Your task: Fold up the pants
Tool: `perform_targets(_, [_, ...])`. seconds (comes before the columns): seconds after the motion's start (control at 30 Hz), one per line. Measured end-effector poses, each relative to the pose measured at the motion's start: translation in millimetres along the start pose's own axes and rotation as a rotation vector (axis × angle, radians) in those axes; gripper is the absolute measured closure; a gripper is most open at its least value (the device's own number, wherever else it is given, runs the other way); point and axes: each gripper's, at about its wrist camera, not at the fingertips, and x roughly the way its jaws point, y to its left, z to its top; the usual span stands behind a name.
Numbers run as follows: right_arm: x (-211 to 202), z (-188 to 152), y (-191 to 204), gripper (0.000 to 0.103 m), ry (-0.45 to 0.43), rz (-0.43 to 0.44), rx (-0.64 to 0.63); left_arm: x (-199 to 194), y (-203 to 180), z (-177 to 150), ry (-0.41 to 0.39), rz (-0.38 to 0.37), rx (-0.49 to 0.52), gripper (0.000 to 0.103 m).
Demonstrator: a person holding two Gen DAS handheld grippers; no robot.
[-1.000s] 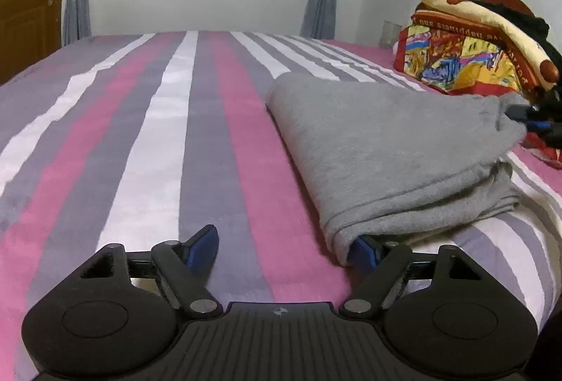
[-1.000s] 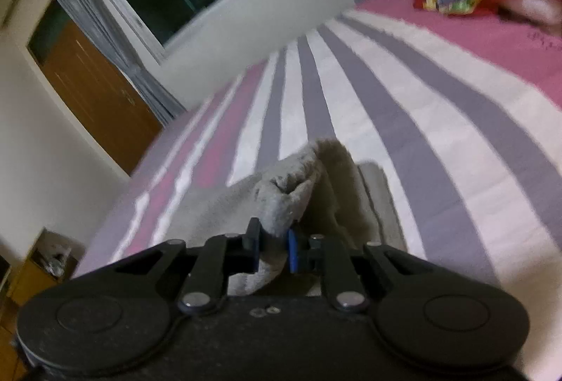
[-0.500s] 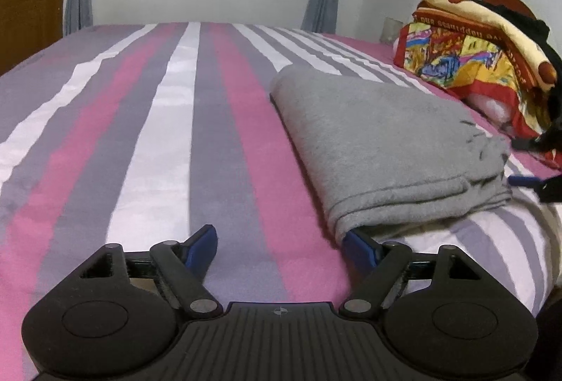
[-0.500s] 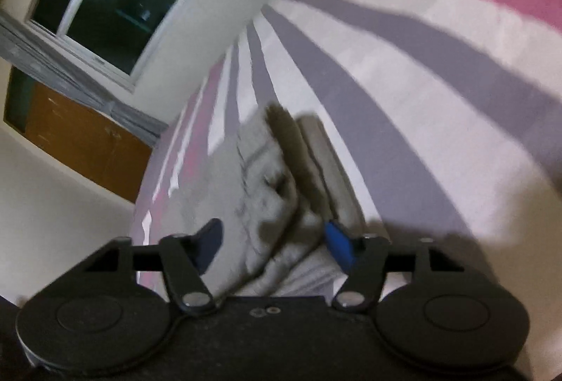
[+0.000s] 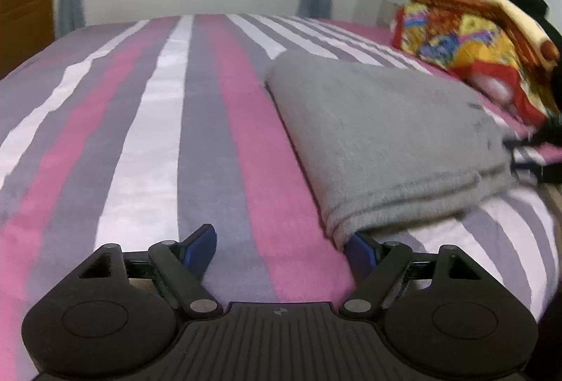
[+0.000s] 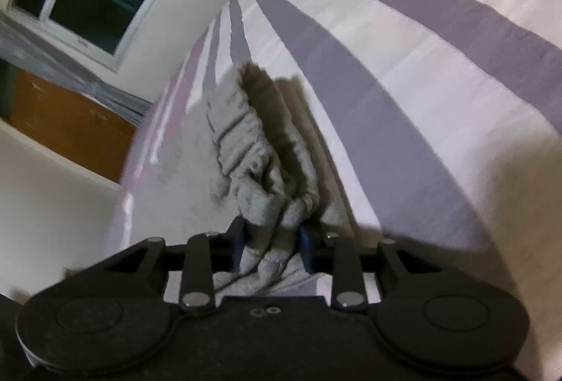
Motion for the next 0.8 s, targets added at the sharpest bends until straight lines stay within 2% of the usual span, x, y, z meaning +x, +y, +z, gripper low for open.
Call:
perform_targets(0.07, [-17, 2, 11, 0.064, -0.068, -0.049, -0.104, -13, 5, 2, -0.006, 0.012, 0.031, 0.024])
perform_targets(0.17, [-22, 5, 31, 0.064, -0.114, -0.089, -0.278, -29, 10, 21, -0.083, 0.027, 0.014, 0.024])
perform_targets(0.23, [-13, 7, 48, 0.062, -0.129, -0.126, -0.379, -23, 7, 41, -0.112, 0.024, -0.002, 0.024])
perform_targets(0.33, [-1, 11, 66, 0.062, -0.134, -0.138, -0.467, 1, 2, 68, -0.119, -0.004, -0.047, 0.024])
perform_targets(0.43, [-3, 16, 71, 0.065, -0.135, -0.136, -0.514, 28, -5, 78, -0.094, -0.032, -0.070, 0.024])
perform_targets(0.53, [2, 11, 72, 0.062, -0.136, -0.160, -0.567, 37, -12, 69, -0.091, -0.061, -0.084, 0.024])
perform_targets(0.67, [5, 13, 66, 0.061, -0.117, -0.139, -0.551, 43, -12, 56, -0.074, -0.060, -0.101, 0.024])
perform_targets(0.8, [14, 18, 65, 0.065, -0.084, -0.118, -0.551, 52, 1, 62, -0.065, -0.067, -0.158, 0.024])
